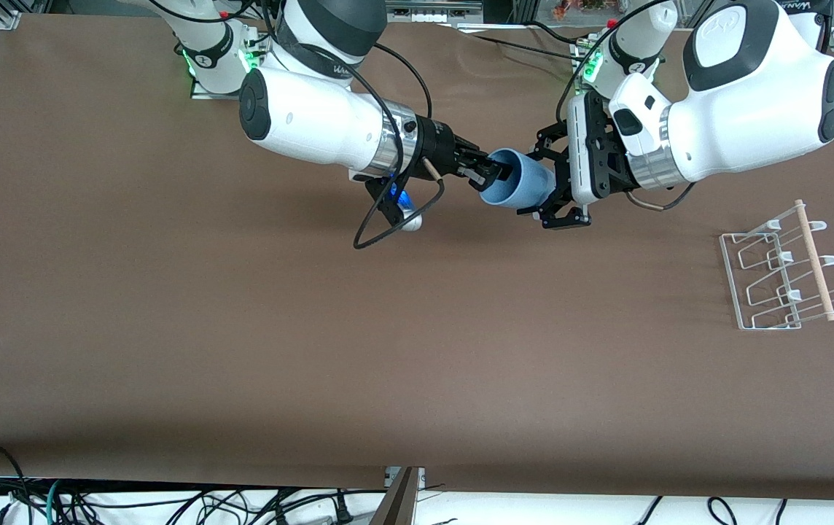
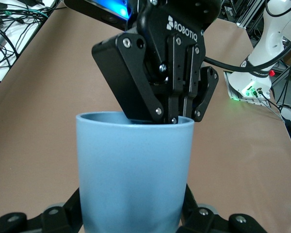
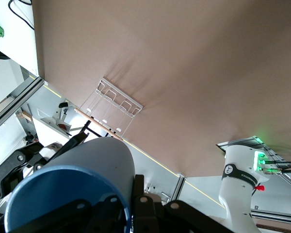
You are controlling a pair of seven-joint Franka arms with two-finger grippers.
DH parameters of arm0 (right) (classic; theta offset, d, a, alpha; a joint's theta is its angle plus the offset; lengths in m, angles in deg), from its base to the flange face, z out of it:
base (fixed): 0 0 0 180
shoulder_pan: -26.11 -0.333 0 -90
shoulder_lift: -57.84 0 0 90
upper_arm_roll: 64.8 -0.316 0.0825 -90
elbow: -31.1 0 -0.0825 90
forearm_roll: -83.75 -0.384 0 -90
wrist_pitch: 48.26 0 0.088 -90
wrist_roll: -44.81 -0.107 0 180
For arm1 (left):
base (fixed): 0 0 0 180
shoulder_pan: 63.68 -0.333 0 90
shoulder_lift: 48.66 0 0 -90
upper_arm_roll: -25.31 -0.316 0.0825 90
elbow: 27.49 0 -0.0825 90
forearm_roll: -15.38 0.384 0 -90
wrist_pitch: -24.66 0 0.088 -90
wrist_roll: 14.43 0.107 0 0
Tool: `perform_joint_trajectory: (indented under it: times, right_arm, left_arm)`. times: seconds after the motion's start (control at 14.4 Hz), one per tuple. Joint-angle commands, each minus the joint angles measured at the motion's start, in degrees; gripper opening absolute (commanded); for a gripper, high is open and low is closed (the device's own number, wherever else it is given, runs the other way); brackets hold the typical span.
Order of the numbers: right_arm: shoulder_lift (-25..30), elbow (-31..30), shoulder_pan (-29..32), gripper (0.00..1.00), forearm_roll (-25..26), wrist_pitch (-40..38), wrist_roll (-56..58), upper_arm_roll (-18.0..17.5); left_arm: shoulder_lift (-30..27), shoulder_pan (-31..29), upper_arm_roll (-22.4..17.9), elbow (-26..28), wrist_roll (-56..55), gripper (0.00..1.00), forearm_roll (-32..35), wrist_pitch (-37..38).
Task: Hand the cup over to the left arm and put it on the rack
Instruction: 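Close the left gripper on the cup rim and open the right gripper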
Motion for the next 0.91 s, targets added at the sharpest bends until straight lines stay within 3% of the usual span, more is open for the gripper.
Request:
perform_joint_trajectory:
  times: [0.0,0.07,0.14,0.42,0.56,0.7,0.84]
  right_arm:
    - [-1.11,3.02,0.65,0.53,-1.22,0.56,0.38,-0.16]
    - [-0.76,3.02,1.00,0.85,-1.66,0.48,0.47,-0.07]
    - [-0.58,3.02,1.78,0.98,-1.75,0.39,0.47,-0.07]
    - [2.57,2.93,4.77,0.99,-1.75,-1.53,0.38,0.19]
    - [4.95,2.76,7.84,0.99,-1.05,-6.17,0.73,0.46]
    - [7.06,2.84,12.40,0.99,0.00,-17.12,1.87,2.99]
    - [10.04,2.93,15.05,0.99,3.24,-29.44,7.56,7.99]
  left_arm:
    - [-0.87,-0.52,0.60,1.30,1.79,0.12,-1.76,1.02]
    - [-0.88,-0.78,0.60,1.30,1.79,0.12,-1.76,1.11]
    - [-0.79,-0.87,0.60,1.30,1.79,0.12,-1.76,1.11]
    - [-0.79,-0.96,0.34,1.30,1.17,0.12,-0.88,2.61]
    - [-0.79,-1.22,-0.01,1.22,1.00,0.12,4.35,6.19]
    - [-0.79,-4.11,-0.28,1.04,1.08,0.12,11.13,9.88]
    - [0.44,-6.31,-0.19,1.04,1.52,0.12,18.42,12.09]
